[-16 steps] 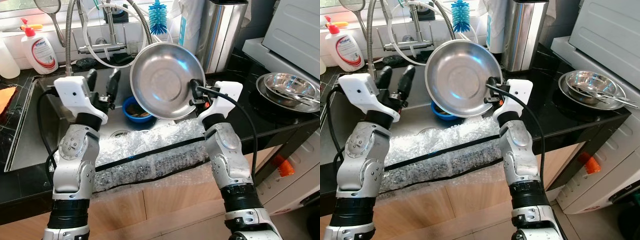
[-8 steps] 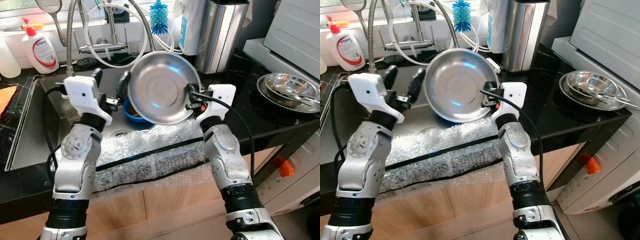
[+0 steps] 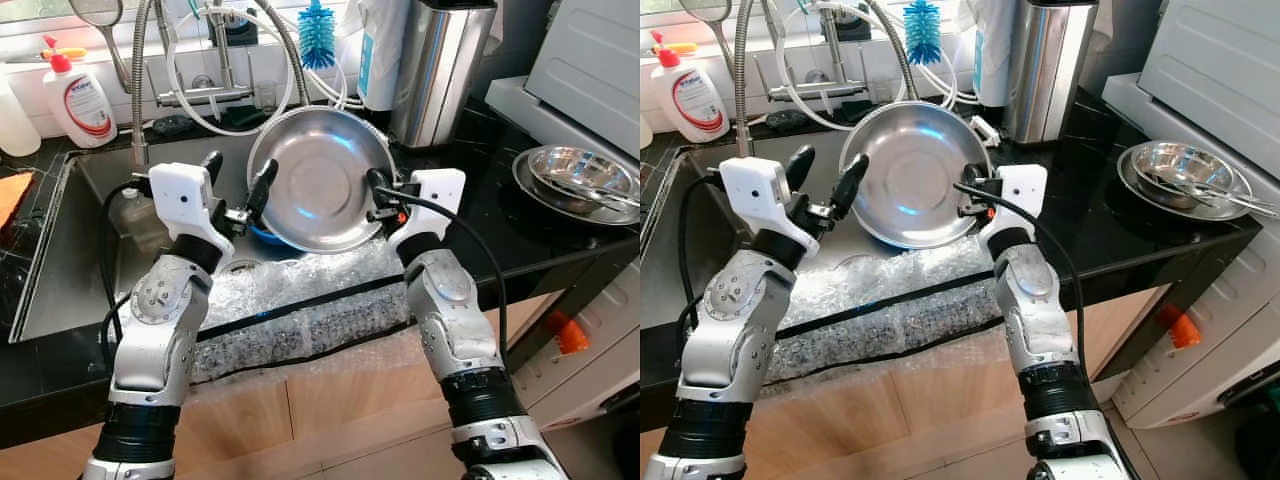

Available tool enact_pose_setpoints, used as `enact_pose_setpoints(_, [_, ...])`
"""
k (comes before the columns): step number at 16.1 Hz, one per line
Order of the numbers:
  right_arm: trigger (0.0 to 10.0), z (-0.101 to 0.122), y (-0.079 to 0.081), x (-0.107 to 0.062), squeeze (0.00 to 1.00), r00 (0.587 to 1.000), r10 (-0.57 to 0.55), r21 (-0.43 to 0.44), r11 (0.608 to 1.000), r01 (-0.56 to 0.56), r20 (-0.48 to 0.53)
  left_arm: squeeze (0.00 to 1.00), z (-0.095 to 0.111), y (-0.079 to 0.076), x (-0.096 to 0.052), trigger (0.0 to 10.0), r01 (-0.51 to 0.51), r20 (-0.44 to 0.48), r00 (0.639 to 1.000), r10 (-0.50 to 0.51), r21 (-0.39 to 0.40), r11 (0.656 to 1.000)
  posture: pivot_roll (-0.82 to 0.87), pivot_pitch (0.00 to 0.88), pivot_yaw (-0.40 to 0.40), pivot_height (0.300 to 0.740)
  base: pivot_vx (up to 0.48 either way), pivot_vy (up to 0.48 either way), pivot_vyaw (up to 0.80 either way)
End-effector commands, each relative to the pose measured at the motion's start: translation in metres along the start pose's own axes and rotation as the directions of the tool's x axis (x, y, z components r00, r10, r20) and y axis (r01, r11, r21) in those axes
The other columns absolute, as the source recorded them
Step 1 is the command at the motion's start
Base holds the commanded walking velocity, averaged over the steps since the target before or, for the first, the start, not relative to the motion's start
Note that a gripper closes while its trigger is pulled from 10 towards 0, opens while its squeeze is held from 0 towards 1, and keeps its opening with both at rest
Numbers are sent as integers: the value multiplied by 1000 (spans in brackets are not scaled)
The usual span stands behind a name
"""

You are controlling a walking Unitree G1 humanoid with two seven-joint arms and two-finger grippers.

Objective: Kitchen organization

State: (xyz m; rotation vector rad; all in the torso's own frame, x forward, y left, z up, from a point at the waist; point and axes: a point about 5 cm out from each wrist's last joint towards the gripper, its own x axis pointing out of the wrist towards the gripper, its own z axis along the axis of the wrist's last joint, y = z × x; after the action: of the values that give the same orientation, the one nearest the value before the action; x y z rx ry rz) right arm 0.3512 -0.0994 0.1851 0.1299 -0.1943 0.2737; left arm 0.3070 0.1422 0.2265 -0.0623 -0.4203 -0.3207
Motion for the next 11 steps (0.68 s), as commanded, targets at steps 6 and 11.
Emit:
enact_pose_setpoints(6, [10000,6,7,0,0,998,43,8,999,-43,43,0,-10,-3,-2,10000,29,-67,997,-27,18,999,9,0,-11,740,0,0,0])
enact_pose_setpoints(11, [10000,6,8,0,0,997,53,3,999,-54,49,0,-11,-2,-1,3333,8,-71,997,-6,24,1000,11,0,-10,740,0,0,0])
